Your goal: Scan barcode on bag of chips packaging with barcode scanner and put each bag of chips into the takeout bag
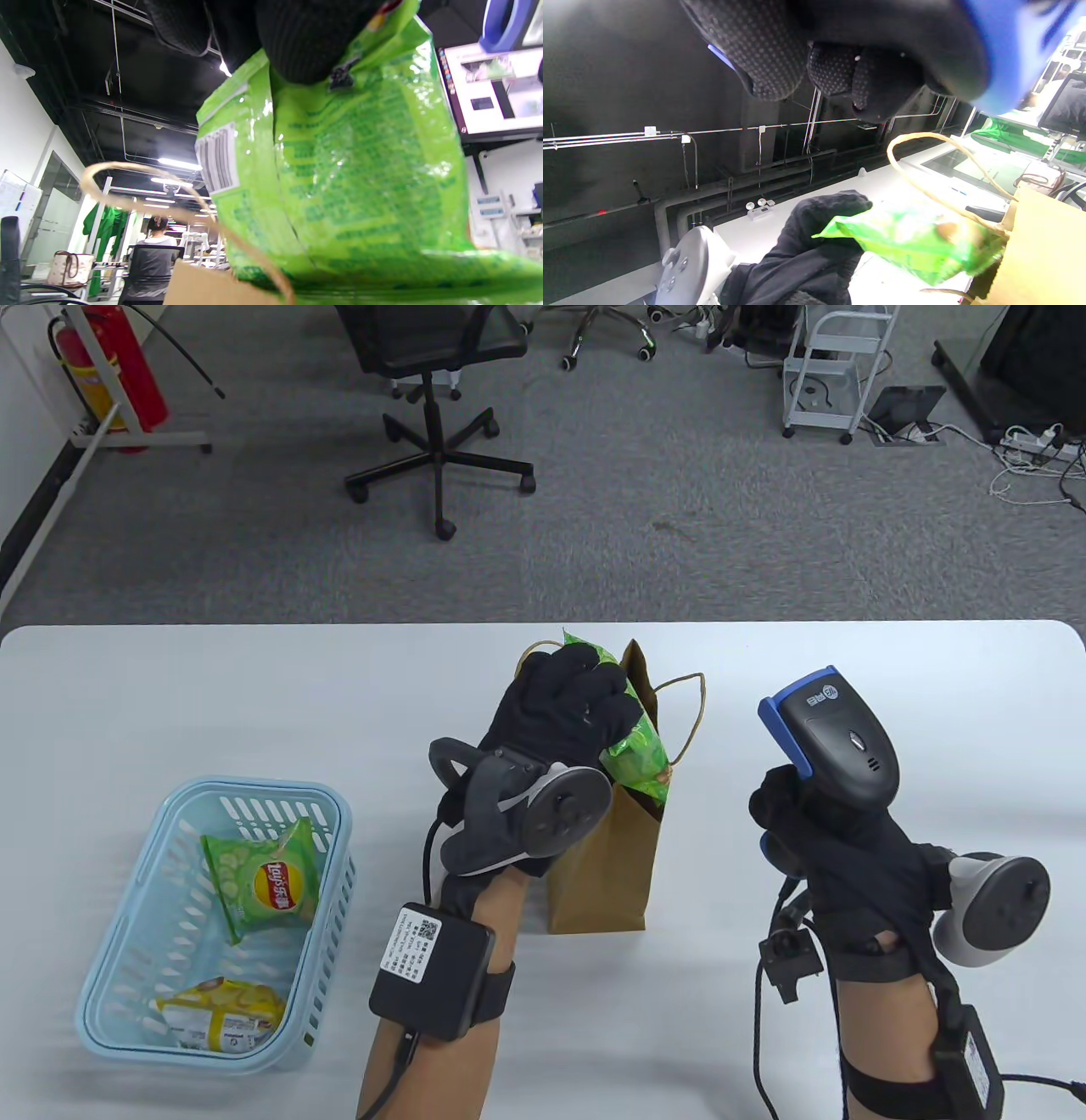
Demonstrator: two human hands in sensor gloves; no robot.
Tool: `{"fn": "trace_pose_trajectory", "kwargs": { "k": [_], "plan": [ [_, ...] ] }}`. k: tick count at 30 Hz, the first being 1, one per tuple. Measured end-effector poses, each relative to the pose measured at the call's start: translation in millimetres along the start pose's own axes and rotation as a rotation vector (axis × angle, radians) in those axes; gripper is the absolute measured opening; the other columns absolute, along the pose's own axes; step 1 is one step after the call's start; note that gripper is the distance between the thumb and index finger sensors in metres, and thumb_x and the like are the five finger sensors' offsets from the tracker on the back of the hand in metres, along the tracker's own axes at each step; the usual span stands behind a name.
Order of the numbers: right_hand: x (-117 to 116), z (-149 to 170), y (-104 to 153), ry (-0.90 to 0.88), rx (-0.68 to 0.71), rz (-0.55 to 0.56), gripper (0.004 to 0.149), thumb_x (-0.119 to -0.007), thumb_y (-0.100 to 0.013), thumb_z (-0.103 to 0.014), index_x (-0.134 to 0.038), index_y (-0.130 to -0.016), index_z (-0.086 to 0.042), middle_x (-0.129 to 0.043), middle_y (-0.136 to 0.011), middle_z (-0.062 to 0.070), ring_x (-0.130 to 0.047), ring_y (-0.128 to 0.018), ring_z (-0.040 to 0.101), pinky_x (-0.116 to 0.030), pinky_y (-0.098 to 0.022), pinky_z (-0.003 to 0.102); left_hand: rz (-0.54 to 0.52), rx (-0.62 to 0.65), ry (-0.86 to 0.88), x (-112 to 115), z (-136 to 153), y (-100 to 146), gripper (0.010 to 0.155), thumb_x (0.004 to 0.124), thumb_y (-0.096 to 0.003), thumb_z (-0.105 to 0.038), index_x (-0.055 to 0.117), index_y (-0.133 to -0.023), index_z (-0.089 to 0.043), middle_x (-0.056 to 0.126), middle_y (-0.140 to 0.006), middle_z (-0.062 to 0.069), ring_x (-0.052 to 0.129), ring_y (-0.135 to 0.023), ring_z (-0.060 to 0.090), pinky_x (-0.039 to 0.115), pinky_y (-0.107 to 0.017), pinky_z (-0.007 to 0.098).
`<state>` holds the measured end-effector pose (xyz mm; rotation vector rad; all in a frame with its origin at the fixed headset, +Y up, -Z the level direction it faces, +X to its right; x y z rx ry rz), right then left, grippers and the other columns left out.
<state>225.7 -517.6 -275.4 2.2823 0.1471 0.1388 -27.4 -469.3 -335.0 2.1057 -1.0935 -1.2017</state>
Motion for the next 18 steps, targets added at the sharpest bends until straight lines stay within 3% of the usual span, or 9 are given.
{"fn": "trace_pose_trajectory", "kwargs": {
  "k": [3, 7, 14, 18],
  "plan": [
    [-1.5, 0.4, -0.1, -0.001, 0.0, -0.005, 0.067, -0.085, -0.056, -0.028, -0.056, -0.108, 0.005, -0.086, -0.085, 0.021, -0.1, -0.061, 0.037, -0.081, -0.049, 0.06, 0.04, -0.005, -0.039, 11.2, -1.8, -0.9, 0.036, 0.08, -0.0537, -0.019, 0.082, -0.083, -0.04, 0.074, -0.107, -0.012, 0.065, -0.109, 0.027, 0.057, -0.083, 0.054],
    [-2.6, 2.2, -0.3, -0.029, -0.01, -0.016, 0.067, -0.085, -0.056, -0.028, -0.056, -0.108, 0.004, -0.086, -0.085, 0.022, -0.1, -0.061, 0.037, -0.081, -0.049, 0.06, 0.098, -0.019, -0.102, 13.7, -1.5, -0.1, 0.056, 0.083, -0.052, -0.018, 0.072, -0.102, -0.04, 0.062, -0.117, -0.011, 0.057, -0.112, 0.03, 0.051, -0.083, 0.059],
    [-2.4, 5.1, -0.5, -0.019, -0.019, -0.012, 0.067, -0.085, -0.056, -0.028, -0.056, -0.108, 0.004, -0.086, -0.085, 0.022, -0.1, -0.061, 0.037, -0.081, -0.049, 0.06, 0.1, -0.074, -0.14, -18.7, 10.8, 9.5, 0.062, 0.082, -0.0525, -0.02, 0.063, -0.109, -0.036, 0.054, -0.121, -0.005, 0.052, -0.114, 0.035, 0.046, -0.082, 0.063],
    [-2.3, 6.5, -0.6, -0.009, -0.026, -0.009, 0.067, -0.085, -0.056, -0.028, -0.056, -0.108, 0.005, -0.086, -0.084, 0.022, -0.1, -0.061, 0.037, -0.081, -0.049, 0.06, 0.14, -0.186, -0.131, -44.7, 44.8, 25.4, 0.062, 0.081, -0.0529, -0.026, 0.062, -0.111, -0.033, 0.053, -0.121, 0.001, 0.05, -0.114, 0.039, 0.045, -0.081, 0.065]
  ]
}}
Point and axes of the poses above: the tracker on the back of each hand, its own z axis roughly to the little-finger side, its own y axis roughly from the fingertips to the wrist, x = y × z, the point moved 5 cm from there along -y, roughly from the wrist to the fingertips
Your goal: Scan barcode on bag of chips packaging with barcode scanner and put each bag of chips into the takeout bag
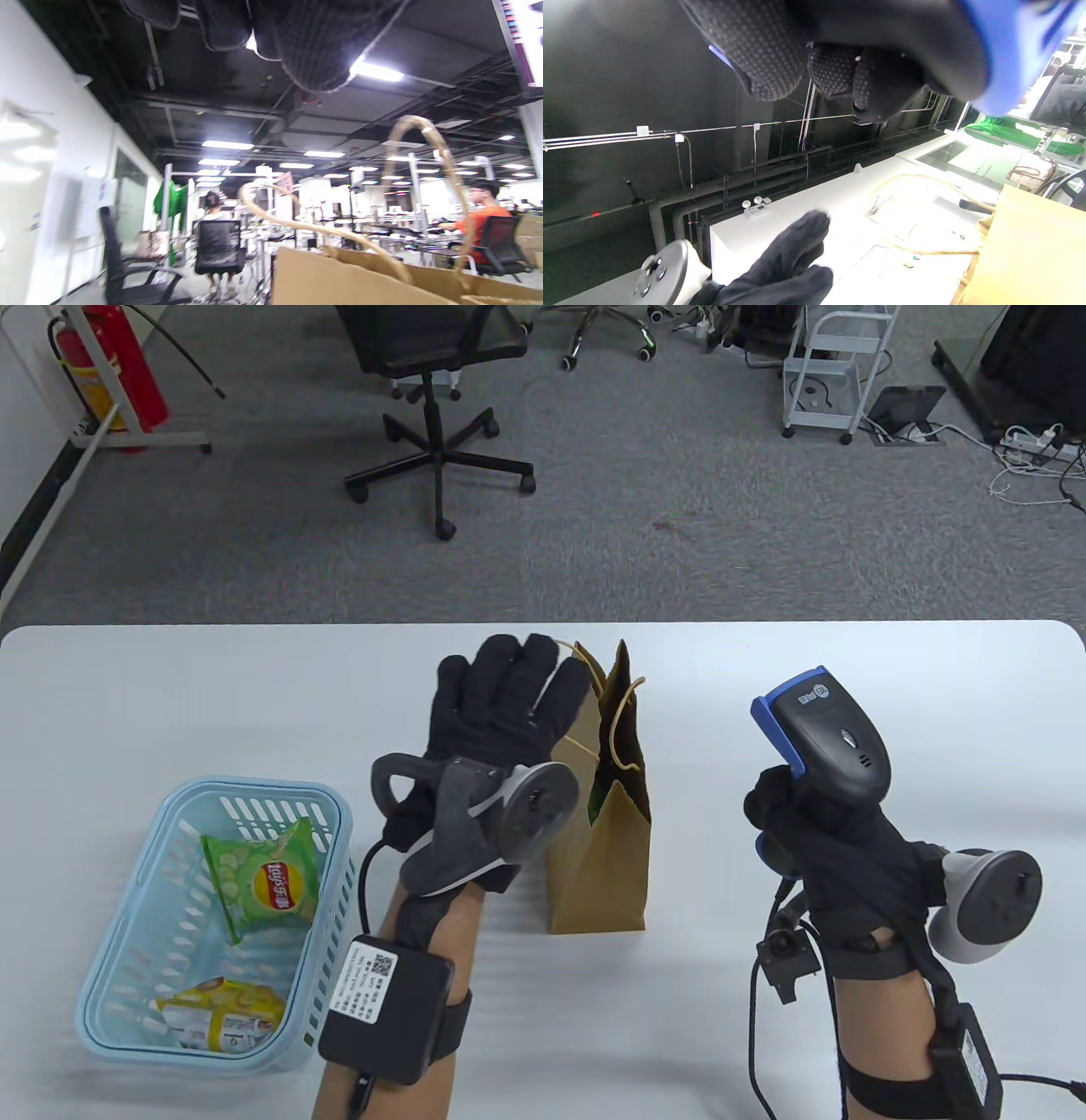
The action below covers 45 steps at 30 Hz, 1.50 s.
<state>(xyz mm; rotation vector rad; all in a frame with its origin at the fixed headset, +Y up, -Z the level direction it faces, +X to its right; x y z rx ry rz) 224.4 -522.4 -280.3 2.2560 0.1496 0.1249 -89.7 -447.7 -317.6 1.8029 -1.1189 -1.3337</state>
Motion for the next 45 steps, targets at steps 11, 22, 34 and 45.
{"fn": "trace_pose_trajectory", "kwargs": {
  "k": [11, 22, 34, 45],
  "plan": [
    [-3.6, 7.8, -2.2, 0.025, -0.023, -0.002, 0.067, -0.085, -0.056, -0.028, -0.056, -0.108, 0.005, -0.086, -0.084, 0.022, -0.1, -0.061, 0.037, -0.081, -0.049, 0.06, 0.515, -0.508, 0.026, 63.2, 187.1, 71.0, 0.072, 0.082, -0.0526, -0.038, 0.053, -0.117, -0.025, 0.044, -0.124, 0.011, 0.046, -0.112, 0.05, 0.046, -0.078, 0.068],
    [-12.9, 26.2, -5.4, 0.095, -0.069, -0.025, 0.067, -0.085, -0.056, -0.028, -0.056, -0.107, 0.005, -0.086, -0.084, 0.022, -0.1, -0.061, 0.038, -0.081, -0.049, 0.06, 0.896, -0.738, 0.054, 182.7, 267.9, 123.8, 0.069, 0.079, -0.0543, -0.03, 0.051, -0.117, -0.029, 0.03, -0.125, 0.004, 0.032, -0.116, 0.042, 0.033, -0.081, 0.068],
    [-19.2, 35.0, -6.7, 0.12, -0.088, -0.048, 0.067, -0.085, -0.056, -0.028, -0.056, -0.107, 0.005, -0.086, -0.084, 0.022, -0.1, -0.061, 0.038, -0.081, -0.049, 0.06, 1.062, -0.768, 0.017, 228.2, 273.1, 138.3, 0.071, 0.074, -0.0558, -0.034, 0.038, -0.117, -0.034, 0.013, -0.124, 0.002, 0.015, -0.115, 0.041, 0.025, -0.083, 0.063],
    [-17.5, 33.1, -5.0, 0.114, -0.076, -0.048, 0.068, -0.085, -0.056, -0.029, -0.056, -0.107, 0.005, -0.086, -0.084, 0.022, -0.1, -0.061, 0.038, -0.081, -0.049, 0.06, 1.052, -0.753, -0.149, 234.4, 268.7, 140.8, 0.047, 0.08, -0.0532, -0.033, 0.076, -0.1, -0.032, 0.039, -0.123, -0.001, 0.033, -0.116, 0.038, 0.035, -0.084, 0.061]
  ]
}}
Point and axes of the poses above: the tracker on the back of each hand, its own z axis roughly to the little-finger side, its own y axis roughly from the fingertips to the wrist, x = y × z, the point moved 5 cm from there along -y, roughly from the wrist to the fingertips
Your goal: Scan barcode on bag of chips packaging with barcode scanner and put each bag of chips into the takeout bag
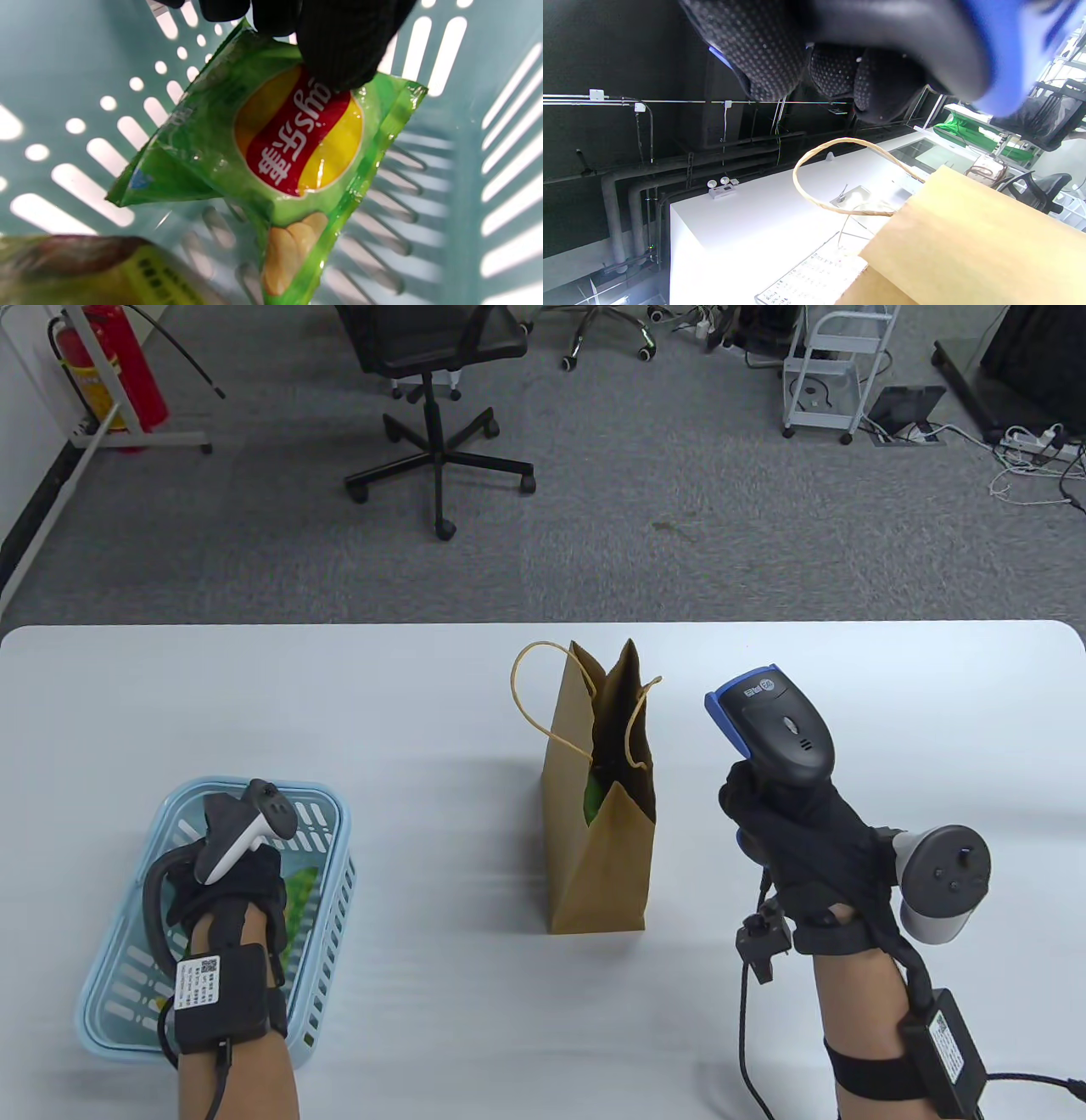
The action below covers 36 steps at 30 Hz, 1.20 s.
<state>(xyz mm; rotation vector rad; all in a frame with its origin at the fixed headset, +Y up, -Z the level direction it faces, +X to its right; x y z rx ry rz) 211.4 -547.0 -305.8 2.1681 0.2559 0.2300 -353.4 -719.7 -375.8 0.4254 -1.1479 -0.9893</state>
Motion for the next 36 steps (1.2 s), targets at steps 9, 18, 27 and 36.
{"fn": "trace_pose_trajectory", "kwargs": {
  "k": [9, 18, 27, 36],
  "plan": [
    [0.7, 0.1, 0.3, -0.002, 0.0, 0.001, 0.068, -0.085, -0.056, -0.029, -0.056, -0.107, 0.005, -0.086, -0.085, 0.022, -0.1, -0.061, 0.038, -0.081, -0.05, 0.06, 0.069, -0.037, -0.044, 13.5, 1.2, -10.2, 0.043, 0.081, -0.053, -0.032, 0.078, -0.096, -0.034, 0.041, -0.122, -0.006, 0.035, -0.116, 0.037, 0.039, -0.084, 0.06],
    [3.4, -0.4, 0.6, -0.011, -0.001, 0.008, 0.068, -0.085, -0.056, -0.029, -0.056, -0.108, 0.005, -0.086, -0.085, 0.022, -0.1, -0.061, 0.038, -0.081, -0.05, 0.06, -0.081, -0.073, 0.007, -15.7, 12.7, 4.0, 0.039, 0.08, -0.05, -0.03, 0.083, -0.089, -0.033, 0.062, -0.116, -0.009, 0.051, -0.114, 0.033, 0.048, -0.084, 0.057],
    [3.2, -2.2, 1.3, -0.017, 0.008, 0.002, 0.067, -0.085, -0.056, -0.029, -0.057, -0.107, 0.005, -0.086, -0.084, 0.022, -0.1, -0.061, 0.038, -0.081, -0.05, 0.06, -0.328, -0.011, 0.328, -74.6, 53.2, 60.2, 0.041, 0.076, -0.0495, -0.027, 0.081, -0.09, -0.026, 0.069, -0.112, -0.001, 0.065, -0.107, 0.037, 0.058, -0.078, 0.059],
    [-2.5, -9.7, 2.8, -0.028, 0.036, -0.025, 0.067, -0.085, -0.056, -0.029, -0.057, -0.107, 0.004, -0.086, -0.084, 0.022, -0.1, -0.061, 0.038, -0.081, -0.05, 0.06, -0.581, 0.458, 0.915, -126.1, 67.5, 132.7, 0.042, 0.073, -0.0497, -0.027, 0.081, -0.09, -0.019, 0.079, -0.102, 0.01, 0.081, -0.091, 0.042, 0.069, -0.067, 0.06]
  ]
}}
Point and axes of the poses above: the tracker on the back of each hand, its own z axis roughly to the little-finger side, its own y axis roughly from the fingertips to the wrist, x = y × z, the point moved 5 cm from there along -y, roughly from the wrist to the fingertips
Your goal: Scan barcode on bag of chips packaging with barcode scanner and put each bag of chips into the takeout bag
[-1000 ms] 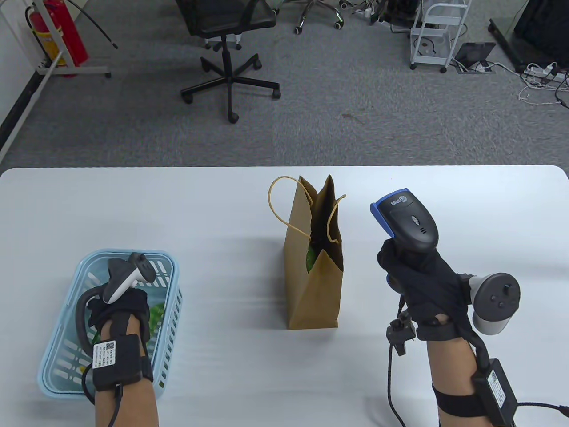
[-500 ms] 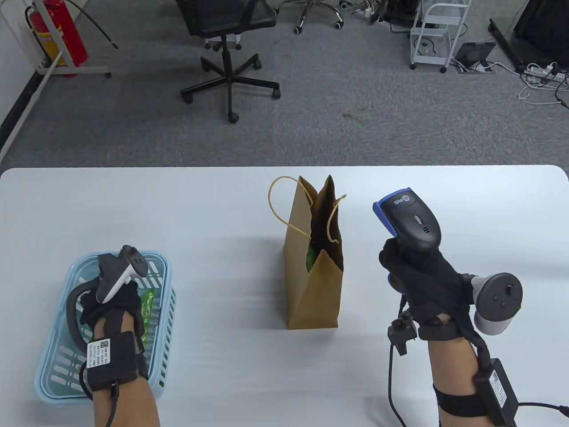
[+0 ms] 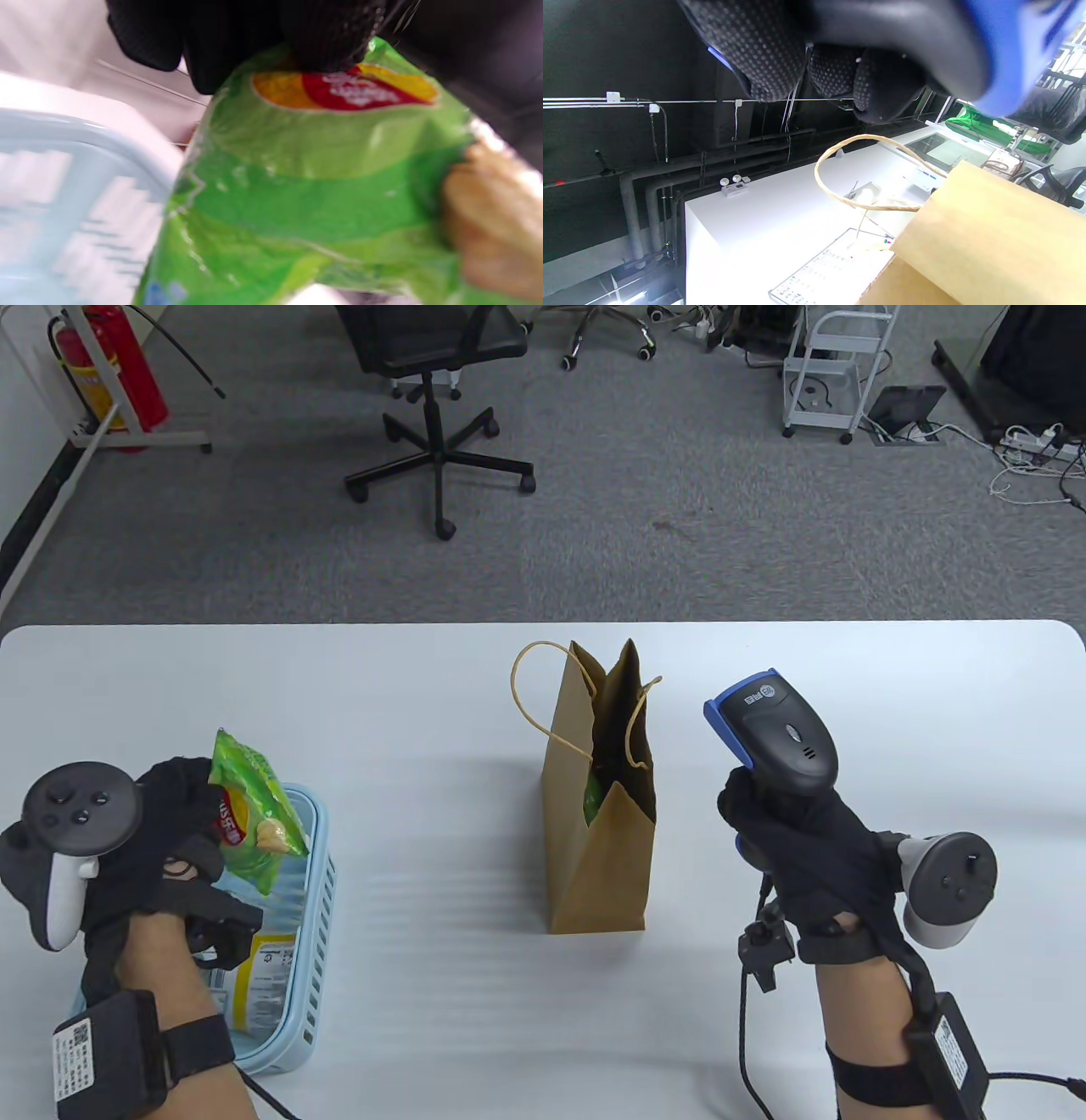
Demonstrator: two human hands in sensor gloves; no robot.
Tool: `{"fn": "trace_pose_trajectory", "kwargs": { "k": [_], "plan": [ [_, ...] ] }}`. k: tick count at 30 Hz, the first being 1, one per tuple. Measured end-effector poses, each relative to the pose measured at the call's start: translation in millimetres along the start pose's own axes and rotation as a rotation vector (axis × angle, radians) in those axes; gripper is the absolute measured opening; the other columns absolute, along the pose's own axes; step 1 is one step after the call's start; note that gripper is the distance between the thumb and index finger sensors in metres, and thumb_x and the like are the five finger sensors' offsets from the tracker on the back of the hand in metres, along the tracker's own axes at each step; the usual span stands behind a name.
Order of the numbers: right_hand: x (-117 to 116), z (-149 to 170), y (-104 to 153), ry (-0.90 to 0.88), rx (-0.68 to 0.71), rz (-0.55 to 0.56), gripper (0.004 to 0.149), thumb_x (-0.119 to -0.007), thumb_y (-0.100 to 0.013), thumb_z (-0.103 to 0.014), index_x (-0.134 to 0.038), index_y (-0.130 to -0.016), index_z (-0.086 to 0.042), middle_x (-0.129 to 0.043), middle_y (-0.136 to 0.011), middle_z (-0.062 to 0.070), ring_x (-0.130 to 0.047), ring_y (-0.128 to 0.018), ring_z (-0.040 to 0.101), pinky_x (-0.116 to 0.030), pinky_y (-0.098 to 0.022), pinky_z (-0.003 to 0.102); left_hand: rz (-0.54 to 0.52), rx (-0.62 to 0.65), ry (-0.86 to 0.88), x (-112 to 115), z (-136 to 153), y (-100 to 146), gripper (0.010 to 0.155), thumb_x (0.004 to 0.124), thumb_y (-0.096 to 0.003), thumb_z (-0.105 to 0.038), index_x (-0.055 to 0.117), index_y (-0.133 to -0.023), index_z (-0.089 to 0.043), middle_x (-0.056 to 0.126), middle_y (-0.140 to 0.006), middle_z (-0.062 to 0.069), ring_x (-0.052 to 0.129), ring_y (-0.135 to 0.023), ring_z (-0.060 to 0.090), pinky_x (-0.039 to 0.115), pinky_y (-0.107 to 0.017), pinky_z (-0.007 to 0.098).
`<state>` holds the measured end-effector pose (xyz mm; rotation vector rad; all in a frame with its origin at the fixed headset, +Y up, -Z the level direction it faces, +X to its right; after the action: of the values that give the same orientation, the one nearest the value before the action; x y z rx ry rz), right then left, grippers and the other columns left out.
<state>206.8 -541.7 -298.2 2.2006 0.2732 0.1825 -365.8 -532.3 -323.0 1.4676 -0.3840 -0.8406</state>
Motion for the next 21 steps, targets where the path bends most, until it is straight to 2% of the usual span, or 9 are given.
{"fn": "trace_pose_trajectory", "kwargs": {
  "k": [3, 7, 13, 18, 21],
  "plan": [
    [-5.2, -2.1, 0.2, 0.001, 0.012, -0.024, 0.067, -0.085, -0.056, -0.029, -0.058, -0.107, 0.004, -0.087, -0.084, 0.021, -0.101, -0.061, 0.037, -0.081, -0.049, 0.06, 0.026, 0.175, 0.218, 6.1, -27.8, 5.9, 0.042, 0.073, -0.0502, -0.027, 0.081, -0.091, -0.018, 0.085, -0.097, 0.011, 0.087, -0.085, 0.042, 0.072, -0.063, 0.059],
    [-9.2, -5.7, 0.7, 0.001, 0.032, -0.052, 0.066, -0.086, -0.056, -0.03, -0.06, -0.107, 0.002, -0.088, -0.083, 0.02, -0.102, -0.059, 0.036, -0.082, -0.049, 0.059, 0.09, 0.313, 0.425, 23.3, -57.0, 12.9, 0.042, 0.071, -0.0514, -0.026, 0.079, -0.092, -0.02, 0.089, -0.091, 0.008, 0.091, -0.079, 0.038, 0.074, -0.062, 0.058],
    [-19.4, -10.6, -0.1, -0.01, 0.067, -0.137, 0.064, -0.086, -0.056, -0.032, -0.063, -0.106, 0.0, -0.09, -0.081, 0.019, -0.103, -0.057, 0.035, -0.083, -0.048, 0.058, 0.267, 0.555, 0.755, 68.2, -96.9, 20.9, 0.042, 0.072, -0.0527, -0.027, 0.081, -0.093, -0.021, 0.091, -0.089, 0.007, 0.093, -0.075, 0.035, 0.076, -0.06, 0.056],
    [-34.8, -11.4, -0.2, -0.025, 0.082, -0.227, 0.062, -0.086, -0.056, -0.034, -0.066, -0.105, -0.002, -0.093, -0.079, 0.017, -0.104, -0.054, 0.033, -0.084, -0.046, 0.057, 0.363, 0.666, 0.834, 109.7, -123.9, 32.3, 0.042, 0.071, -0.0532, -0.028, 0.08, -0.094, -0.02, 0.092, -0.086, 0.007, 0.096, -0.07, 0.032, 0.08, -0.056, 0.052],
    [-47.3, -9.7, -0.6, -0.077, 0.094, -0.318, 0.061, -0.087, -0.055, -0.035, -0.068, -0.105, -0.004, -0.094, -0.077, 0.016, -0.105, -0.053, 0.032, -0.086, -0.045, 0.056, 0.407, 0.712, 0.882, 130.3, -134.8, 36.4, 0.042, 0.072, -0.0533, -0.027, 0.08, -0.094, -0.02, 0.092, -0.086, 0.008, 0.096, -0.069, 0.032, 0.08, -0.055, 0.052]
  ]
}}
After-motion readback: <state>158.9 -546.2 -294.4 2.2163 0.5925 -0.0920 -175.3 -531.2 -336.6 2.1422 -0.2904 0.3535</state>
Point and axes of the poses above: the tracker on the back of each hand, its own z axis roughly to the little-finger side, its own y axis roughly from the fingertips to the wrist, x = y × z, the point moved 5 cm from there along -y, roughly from the wrist to the fingertips
